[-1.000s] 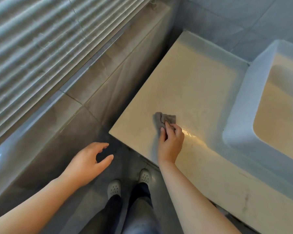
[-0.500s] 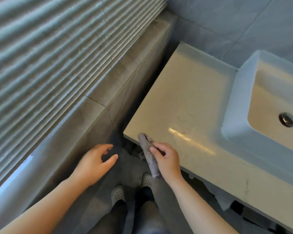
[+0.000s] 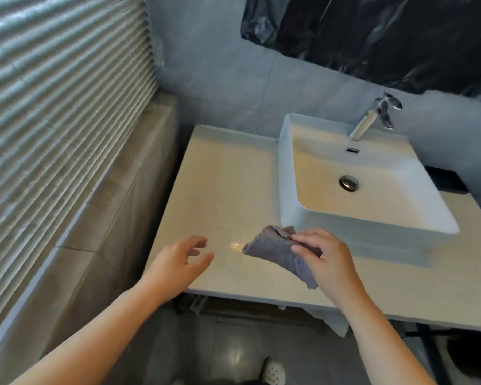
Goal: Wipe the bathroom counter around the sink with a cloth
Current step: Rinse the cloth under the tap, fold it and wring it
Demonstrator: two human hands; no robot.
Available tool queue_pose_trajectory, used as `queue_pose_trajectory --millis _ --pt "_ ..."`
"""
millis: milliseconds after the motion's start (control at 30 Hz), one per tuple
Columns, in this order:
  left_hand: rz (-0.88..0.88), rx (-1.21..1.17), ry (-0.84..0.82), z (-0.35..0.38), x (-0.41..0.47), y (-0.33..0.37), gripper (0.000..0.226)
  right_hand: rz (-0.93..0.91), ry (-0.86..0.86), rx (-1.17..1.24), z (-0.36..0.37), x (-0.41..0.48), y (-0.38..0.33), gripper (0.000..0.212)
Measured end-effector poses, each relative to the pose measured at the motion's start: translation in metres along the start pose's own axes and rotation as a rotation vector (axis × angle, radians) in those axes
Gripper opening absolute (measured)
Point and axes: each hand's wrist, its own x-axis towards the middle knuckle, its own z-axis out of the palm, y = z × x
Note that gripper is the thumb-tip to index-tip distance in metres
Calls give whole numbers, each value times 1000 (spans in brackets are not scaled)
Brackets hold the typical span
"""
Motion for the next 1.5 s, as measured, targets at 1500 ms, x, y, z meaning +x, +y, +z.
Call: queue_pose_trajectory --millis 1500 --pt "-145 -400 118 207 349 314 55 194 115 79 -271 360 166 28"
